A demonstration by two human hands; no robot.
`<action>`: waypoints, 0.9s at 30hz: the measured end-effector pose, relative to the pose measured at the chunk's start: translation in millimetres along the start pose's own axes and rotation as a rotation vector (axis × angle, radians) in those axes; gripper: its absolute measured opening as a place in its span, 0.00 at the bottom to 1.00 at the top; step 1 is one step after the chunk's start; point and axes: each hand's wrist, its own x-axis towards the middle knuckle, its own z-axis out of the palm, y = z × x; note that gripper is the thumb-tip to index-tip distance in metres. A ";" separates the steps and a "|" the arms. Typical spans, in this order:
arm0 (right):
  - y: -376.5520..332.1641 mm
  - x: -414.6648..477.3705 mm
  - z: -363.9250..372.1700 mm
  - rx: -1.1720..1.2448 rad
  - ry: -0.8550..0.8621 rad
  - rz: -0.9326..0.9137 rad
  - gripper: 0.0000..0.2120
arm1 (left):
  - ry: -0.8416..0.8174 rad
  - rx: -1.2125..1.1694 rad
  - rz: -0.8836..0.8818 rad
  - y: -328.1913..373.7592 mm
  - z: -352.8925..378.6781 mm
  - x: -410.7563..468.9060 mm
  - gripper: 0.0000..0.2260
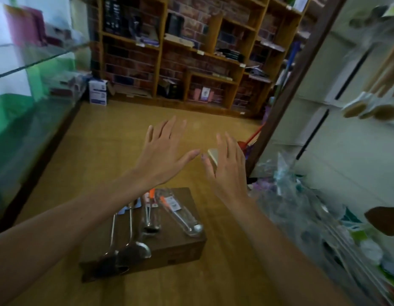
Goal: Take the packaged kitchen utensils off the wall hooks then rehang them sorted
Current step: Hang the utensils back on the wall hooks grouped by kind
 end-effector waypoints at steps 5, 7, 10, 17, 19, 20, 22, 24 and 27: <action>-19.0 -15.5 62.3 0.017 -0.115 0.008 0.35 | -0.041 -0.020 -0.100 -44.5 25.0 -30.9 0.40; -23.9 -19.7 88.7 0.027 -0.173 0.039 0.36 | -0.083 -0.030 -0.132 -61.1 34.1 -40.6 0.40; -32.9 -26.7 126.9 0.093 -0.209 0.086 0.37 | -0.133 -0.034 -0.159 -84.5 44.8 -51.6 0.40; -50.6 -54.3 194.1 0.150 -0.319 0.186 0.37 | -0.197 0.000 -0.174 -130.0 77.1 -74.1 0.37; -53.6 -65.9 209.7 0.146 -0.374 0.219 0.35 | -0.211 -0.003 -0.183 -139.3 88.0 -80.1 0.37; -54.1 -71.7 217.1 0.153 -0.391 0.223 0.34 | -0.215 -0.004 -0.186 -143.6 93.1 -83.1 0.38; -54.2 -80.2 228.4 0.157 -0.395 0.217 0.34 | -0.225 0.001 -0.192 -151.7 104.4 -88.9 0.38; -51.9 -88.7 241.7 0.151 -0.400 0.238 0.35 | -0.236 0.013 -0.198 -158.2 114.1 -94.2 0.38; -53.7 -99.8 259.7 0.128 -0.458 0.264 0.33 | -0.228 0.021 -0.189 -163.7 126.8 -102.7 0.38</action>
